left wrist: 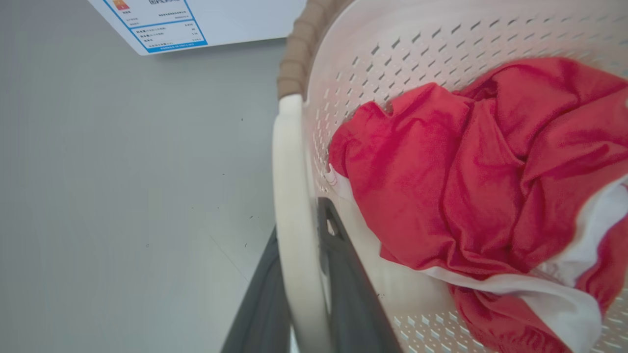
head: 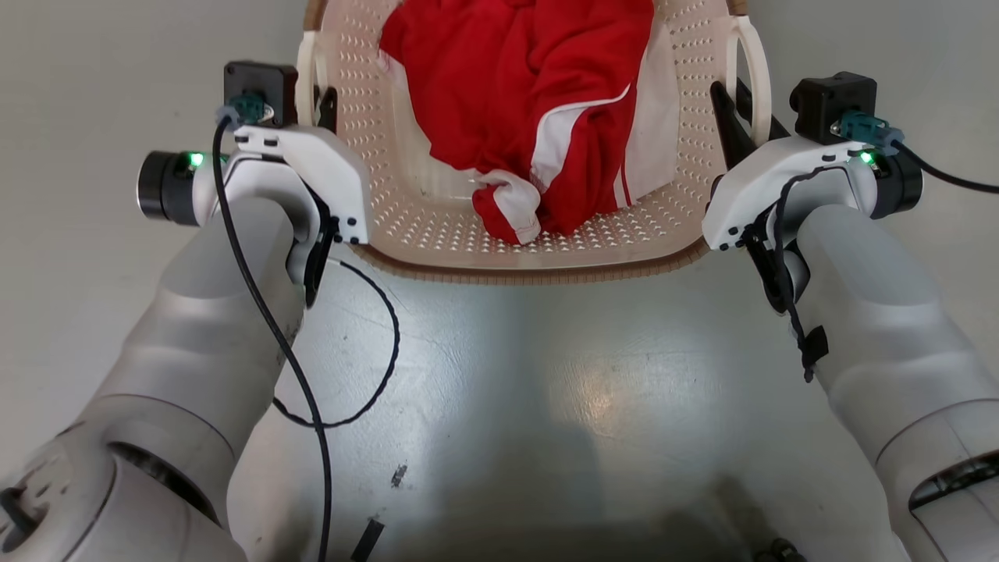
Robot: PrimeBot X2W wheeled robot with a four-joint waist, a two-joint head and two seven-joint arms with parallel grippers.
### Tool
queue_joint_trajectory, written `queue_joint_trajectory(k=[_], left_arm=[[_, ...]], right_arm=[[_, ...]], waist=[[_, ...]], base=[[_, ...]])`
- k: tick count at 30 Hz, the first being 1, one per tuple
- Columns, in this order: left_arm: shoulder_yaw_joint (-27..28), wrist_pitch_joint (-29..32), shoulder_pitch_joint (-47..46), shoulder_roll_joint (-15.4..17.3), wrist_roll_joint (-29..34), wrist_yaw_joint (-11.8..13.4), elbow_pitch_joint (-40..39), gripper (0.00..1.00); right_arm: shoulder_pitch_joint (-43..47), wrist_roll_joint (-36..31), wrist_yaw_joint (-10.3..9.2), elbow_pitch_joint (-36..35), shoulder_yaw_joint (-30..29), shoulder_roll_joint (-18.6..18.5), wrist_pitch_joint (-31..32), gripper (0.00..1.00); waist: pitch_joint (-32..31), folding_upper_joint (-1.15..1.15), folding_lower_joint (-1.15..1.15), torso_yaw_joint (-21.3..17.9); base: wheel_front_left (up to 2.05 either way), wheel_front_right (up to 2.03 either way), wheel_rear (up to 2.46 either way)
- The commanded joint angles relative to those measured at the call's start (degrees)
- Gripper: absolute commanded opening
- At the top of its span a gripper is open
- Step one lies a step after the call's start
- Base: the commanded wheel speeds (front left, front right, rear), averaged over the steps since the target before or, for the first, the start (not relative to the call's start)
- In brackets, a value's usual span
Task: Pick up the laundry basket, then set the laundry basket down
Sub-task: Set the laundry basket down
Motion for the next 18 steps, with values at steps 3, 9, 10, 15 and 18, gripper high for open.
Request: queue_joint_trajectory(k=[3,9,10,15,18], left_arm=[[1.43,-0.31,-2.23,2.66,1.47,1.16,-1.67,0.0],[3.21,-0.33,-2.19,3.82,3.33,2.05,-4.36,0.0],[3.36,-0.33,-2.1,3.8,3.53,2.01,-4.38,0.0],[3.75,-0.34,-1.91,2.95,4.17,1.64,-3.73,0.0],[3.75,-0.34,-1.96,2.33,4.34,1.27,-2.92,0.0]], right_arm=[[3.75,-4.23,0.51,-2.44,-2.11,1.19,-0.84,0.0],[5.58,-10.62,0.51,-4.73,-8.61,1.88,-0.85,0.0],[5.81,-11.47,0.51,-5.01,-9.53,1.95,-0.85,0.0],[6.28,-14.67,0.51,-5.44,-13.15,2.12,-0.85,0.0],[6.47,-14.61,0.51,-5.74,-13.41,2.14,-0.85,0.0]], waist=[[1.59,0.0,0.0,-0.01],[2.82,0.0,0.0,0.3],[2.99,0.0,0.0,0.38],[3.53,0.0,0.0,0.93],[3.63,0.0,0.0,1.29]], base=[[0.0,0.0,0.0],[0.0,0.0,0.0],[0.0,0.0,0.0],[0.0,0.0,0.0],[0.0,0.0,0.0]])
